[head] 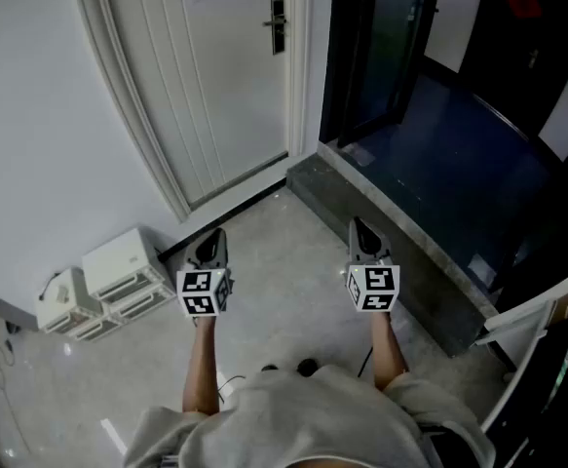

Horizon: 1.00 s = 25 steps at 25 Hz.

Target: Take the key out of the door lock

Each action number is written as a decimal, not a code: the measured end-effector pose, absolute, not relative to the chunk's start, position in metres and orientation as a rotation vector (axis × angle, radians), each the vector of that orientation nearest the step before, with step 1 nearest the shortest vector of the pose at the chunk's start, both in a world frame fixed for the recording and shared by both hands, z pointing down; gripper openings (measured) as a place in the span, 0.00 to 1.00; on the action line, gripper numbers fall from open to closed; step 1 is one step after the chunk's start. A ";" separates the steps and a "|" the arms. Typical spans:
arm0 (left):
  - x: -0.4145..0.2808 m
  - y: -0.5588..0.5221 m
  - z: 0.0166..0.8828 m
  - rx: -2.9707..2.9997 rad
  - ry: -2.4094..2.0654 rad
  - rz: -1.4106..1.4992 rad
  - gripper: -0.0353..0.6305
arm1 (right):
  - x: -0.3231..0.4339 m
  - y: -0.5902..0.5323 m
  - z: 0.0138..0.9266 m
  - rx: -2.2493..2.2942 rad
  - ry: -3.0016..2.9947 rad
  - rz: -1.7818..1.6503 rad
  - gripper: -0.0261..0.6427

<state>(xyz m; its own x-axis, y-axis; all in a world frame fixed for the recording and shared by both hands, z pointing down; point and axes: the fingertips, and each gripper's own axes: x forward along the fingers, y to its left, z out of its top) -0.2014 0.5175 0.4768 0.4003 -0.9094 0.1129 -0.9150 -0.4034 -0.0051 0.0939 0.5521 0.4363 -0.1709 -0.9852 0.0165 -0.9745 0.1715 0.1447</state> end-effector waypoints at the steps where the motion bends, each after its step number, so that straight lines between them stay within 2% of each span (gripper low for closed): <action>1: -0.201 0.514 0.475 2.581 -1.684 0.146 0.08 | 0.094 0.549 0.436 1.950 -2.322 -0.154 0.07; 17: -0.177 0.496 0.475 2.578 -1.688 0.148 0.08 | 0.106 0.529 0.442 1.909 -2.360 -0.144 0.07; 25: -0.141 0.484 0.473 2.562 -1.718 0.146 0.08 | 0.134 0.510 0.443 1.849 -2.396 -0.165 0.07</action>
<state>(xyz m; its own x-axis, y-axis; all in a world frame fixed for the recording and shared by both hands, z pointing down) -0.1410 0.4844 0.4735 0.3769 -0.9200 0.1076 -0.9250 -0.3800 -0.0087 0.1338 0.5100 0.4430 -0.2519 -0.9675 0.0215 -0.9555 0.2521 0.1532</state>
